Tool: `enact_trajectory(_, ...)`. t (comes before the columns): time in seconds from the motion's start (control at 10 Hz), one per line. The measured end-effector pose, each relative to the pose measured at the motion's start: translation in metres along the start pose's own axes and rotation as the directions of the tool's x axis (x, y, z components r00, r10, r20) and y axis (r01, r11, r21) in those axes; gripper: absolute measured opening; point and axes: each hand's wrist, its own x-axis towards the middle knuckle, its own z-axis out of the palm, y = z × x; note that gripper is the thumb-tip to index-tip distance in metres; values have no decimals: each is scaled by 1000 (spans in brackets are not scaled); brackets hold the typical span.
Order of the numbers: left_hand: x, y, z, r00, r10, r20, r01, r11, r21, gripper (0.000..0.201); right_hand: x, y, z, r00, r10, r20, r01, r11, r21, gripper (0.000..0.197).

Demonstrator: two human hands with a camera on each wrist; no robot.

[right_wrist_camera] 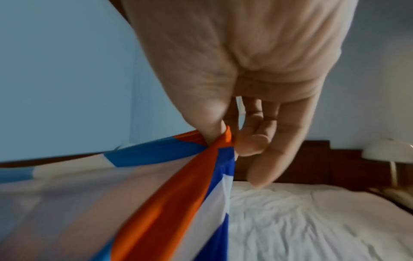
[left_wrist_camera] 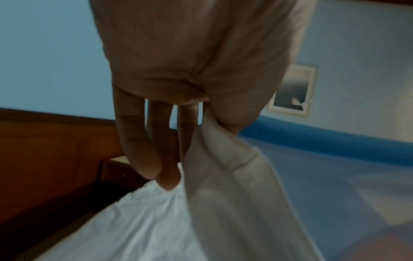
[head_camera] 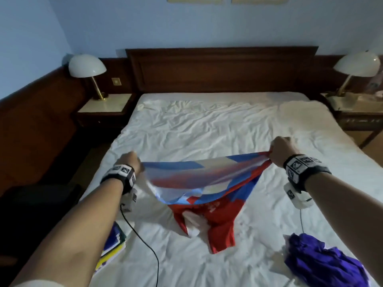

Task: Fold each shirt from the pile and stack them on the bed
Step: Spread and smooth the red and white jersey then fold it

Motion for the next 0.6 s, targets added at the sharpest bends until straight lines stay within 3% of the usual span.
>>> enact_trajectory(0.1,8,-1,-28,990,0,-144,5,1000,28,21,2,11,3,991,37,126,-61,978,199,6)
enact_trajectory(0.2,2,5,-29,992,-59,-114,59,998,-6,23,-1,19,9,971,129,200,-216,833,509,19)
enact_trajectory(0.3,4,0,-11,989,-142,36,146,941,-307,18,-10,21,26,947,206,248,-318,721,616,28)
enact_trajectory(0.4,11,-5,3,984,-156,86,175,751,-637,6,-6,19,43,953,224,204,-302,768,565,18)
enact_trajectory(0.5,7,18,-25,983,-158,91,154,456,-877,9,8,14,42,989,128,72,-147,856,496,19)
enact_trajectory(0.6,21,30,-52,964,-255,-76,66,506,-860,32,10,6,20,997,-9,76,-8,974,225,17)
